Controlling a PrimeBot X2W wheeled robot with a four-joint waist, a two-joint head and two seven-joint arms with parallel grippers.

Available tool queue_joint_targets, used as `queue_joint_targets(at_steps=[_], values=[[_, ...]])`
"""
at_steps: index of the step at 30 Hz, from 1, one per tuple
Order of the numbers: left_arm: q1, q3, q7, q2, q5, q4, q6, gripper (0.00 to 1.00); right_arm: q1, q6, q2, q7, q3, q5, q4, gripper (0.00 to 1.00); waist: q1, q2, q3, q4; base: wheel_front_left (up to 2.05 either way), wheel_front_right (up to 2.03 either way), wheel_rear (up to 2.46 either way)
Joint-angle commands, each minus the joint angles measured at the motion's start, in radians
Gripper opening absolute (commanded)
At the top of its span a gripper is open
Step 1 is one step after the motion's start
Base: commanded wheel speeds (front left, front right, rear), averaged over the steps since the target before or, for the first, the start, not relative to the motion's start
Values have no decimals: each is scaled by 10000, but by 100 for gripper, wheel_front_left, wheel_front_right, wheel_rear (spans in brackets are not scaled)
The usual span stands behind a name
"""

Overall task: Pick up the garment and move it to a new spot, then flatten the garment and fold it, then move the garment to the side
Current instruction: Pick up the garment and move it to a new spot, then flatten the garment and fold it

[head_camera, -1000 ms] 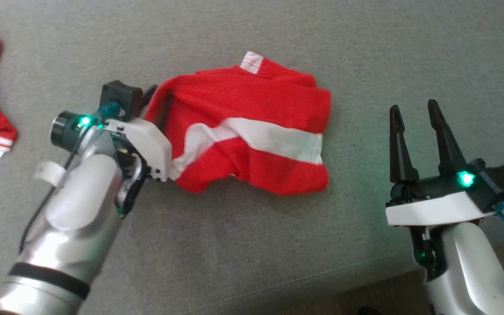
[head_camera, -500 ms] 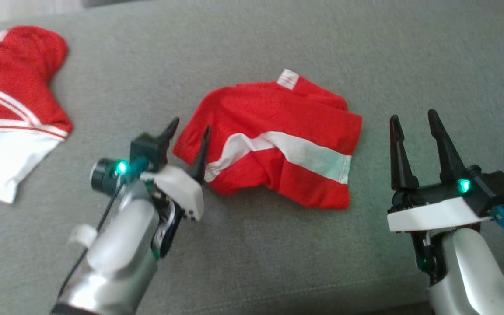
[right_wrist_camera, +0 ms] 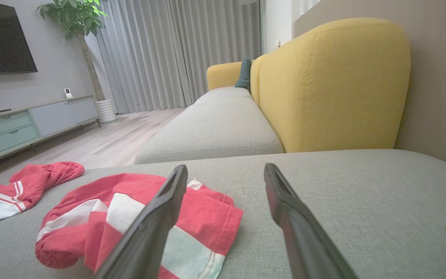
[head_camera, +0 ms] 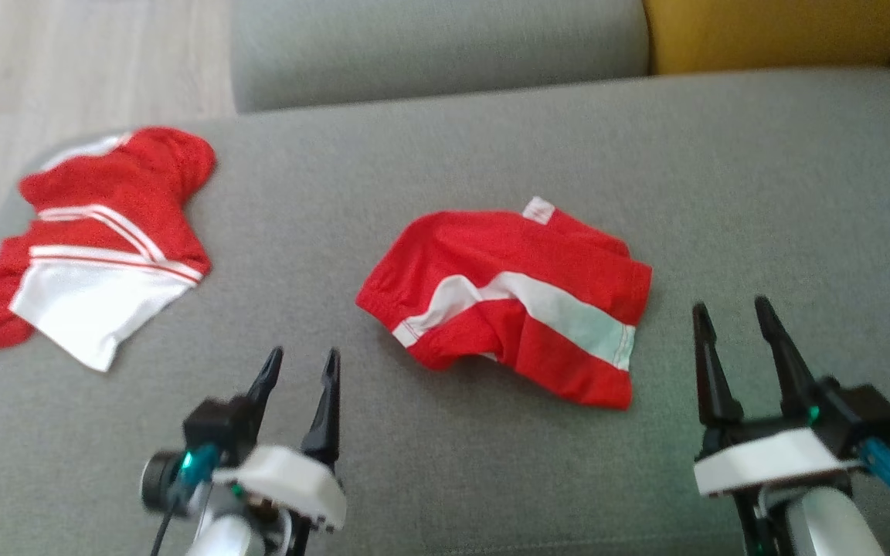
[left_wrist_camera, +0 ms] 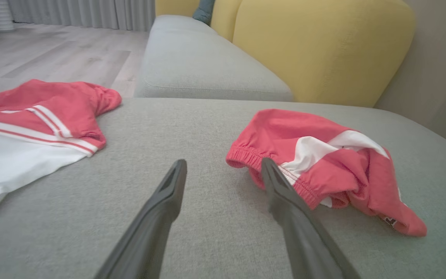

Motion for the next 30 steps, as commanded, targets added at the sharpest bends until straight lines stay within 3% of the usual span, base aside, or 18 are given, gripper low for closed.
queue_joint_targets(at_steps=[1, 14, 30], values=[[-17, 570, -120, 104, 146, -741, 177, 100, -27, -7, -43, -65, 117, -106, -278, 100, 1, 0, -451, 203, 0, 0, 0], [1516, 1008, -121, -156, 619, -1855, 362, 100, 432, -7, -43, -65, 71, -100, -171, 100, 1, 0, -945, 313, 0, 0, 0], [1754, 1284, -122, -214, 845, -1940, 262, 100, 410, -7, -43, -65, 90, 42, 60, 100, 1, 0, -915, 349, 0, 0, 0]])
